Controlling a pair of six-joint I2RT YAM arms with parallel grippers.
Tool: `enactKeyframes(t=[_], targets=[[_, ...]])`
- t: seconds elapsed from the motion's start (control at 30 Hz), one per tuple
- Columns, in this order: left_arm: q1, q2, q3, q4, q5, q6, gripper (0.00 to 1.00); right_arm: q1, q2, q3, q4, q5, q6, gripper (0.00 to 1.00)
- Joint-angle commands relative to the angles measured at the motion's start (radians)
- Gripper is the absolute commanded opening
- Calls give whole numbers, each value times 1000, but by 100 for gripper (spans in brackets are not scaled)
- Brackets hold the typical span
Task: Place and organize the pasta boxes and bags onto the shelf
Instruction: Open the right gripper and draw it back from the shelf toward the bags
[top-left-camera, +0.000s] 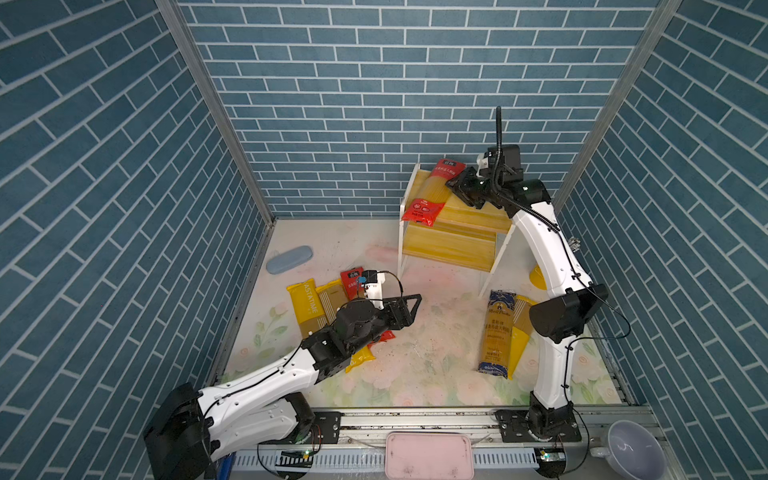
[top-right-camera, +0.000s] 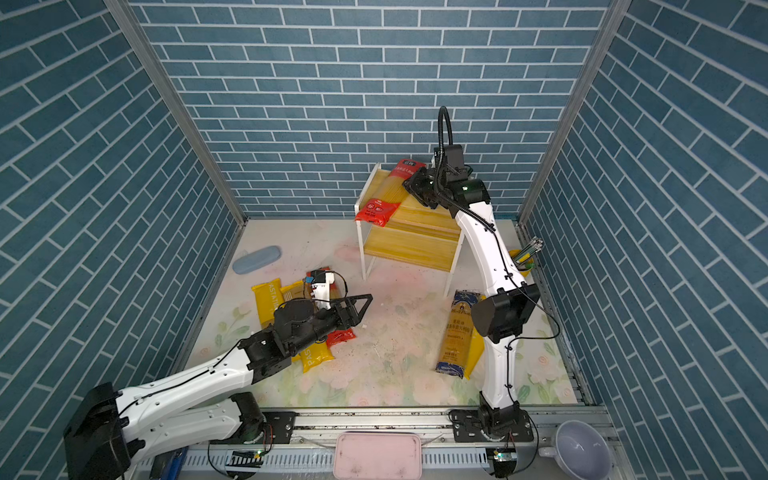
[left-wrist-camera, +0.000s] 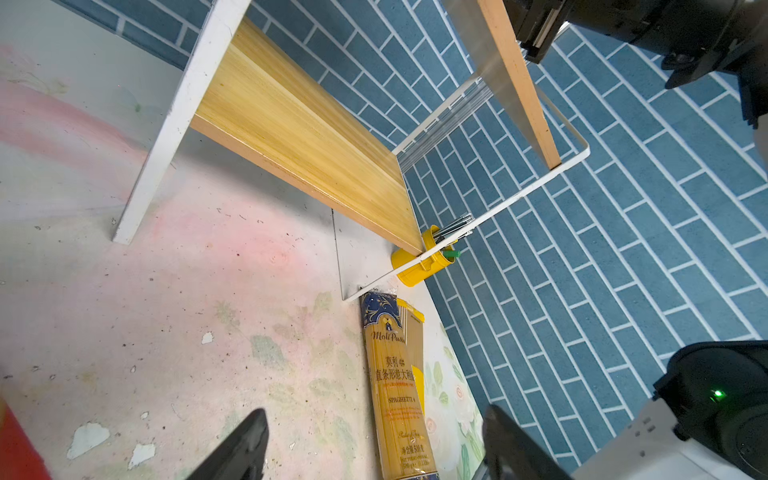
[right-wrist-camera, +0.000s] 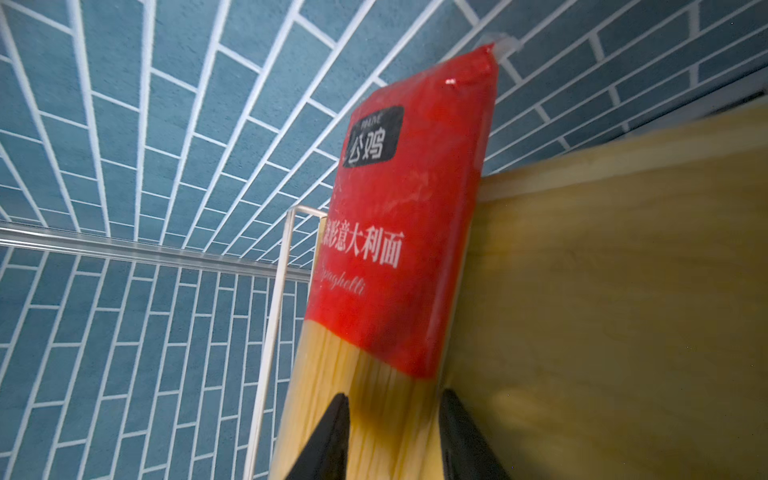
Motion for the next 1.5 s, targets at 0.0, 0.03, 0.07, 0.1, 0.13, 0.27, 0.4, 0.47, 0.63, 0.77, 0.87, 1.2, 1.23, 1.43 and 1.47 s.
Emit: enactKeyframes(t=[0.0, 0.03, 0.07, 0.1, 0.13, 0.27, 0.4, 0.47, 0.63, 0.77, 0.87, 1.2, 1.23, 1.43, 1.47], targets=[[-5, -4, -7, 1, -4, 10, 82, 13, 81, 99, -78, 16, -49, 34], [-5, -6, -7, 0, -4, 11, 82, 15, 101, 127, -86, 6, -54, 33], [-5, -6, -9, -1, -6, 11, 82, 18, 114, 148, -90, -6, -56, 33], [-5, -8, -10, -2, -7, 11, 82, 19, 115, 158, -90, -15, -56, 33], [-5, -8, -12, -1, -8, 9, 82, 19, 145, 171, -94, -22, -56, 33], [-5, -5, -9, -1, -8, 9, 81, 20, 128, 158, -81, -6, -73, 34], [-5, -1, 2, -12, -7, 16, 82, 19, 86, 179, -101, 6, -95, 42], [-5, -5, 7, -20, -8, 24, 82, 19, 68, 183, -124, 11, -110, 43], [-5, -18, 20, -46, -19, 59, 82, 19, -32, 88, -114, 10, -122, 44], [-5, -35, 39, -95, -42, 97, 82, 50, -166, -108, -15, 10, -105, 44], [-4, -53, 73, -169, -78, 142, 82, 86, -246, -187, -14, 57, -119, 44], [8, -60, 244, -478, -217, 335, 87, 341, -597, -682, 185, 277, -231, 42], [17, -67, 242, -490, -208, 345, 87, 374, -620, -716, 192, 299, -246, 42], [45, -61, 251, -671, -245, 331, 87, 601, -670, -888, 214, 474, -335, 41], [50, -63, 246, -696, -256, 320, 87, 637, -667, -913, 219, 504, -345, 41]])
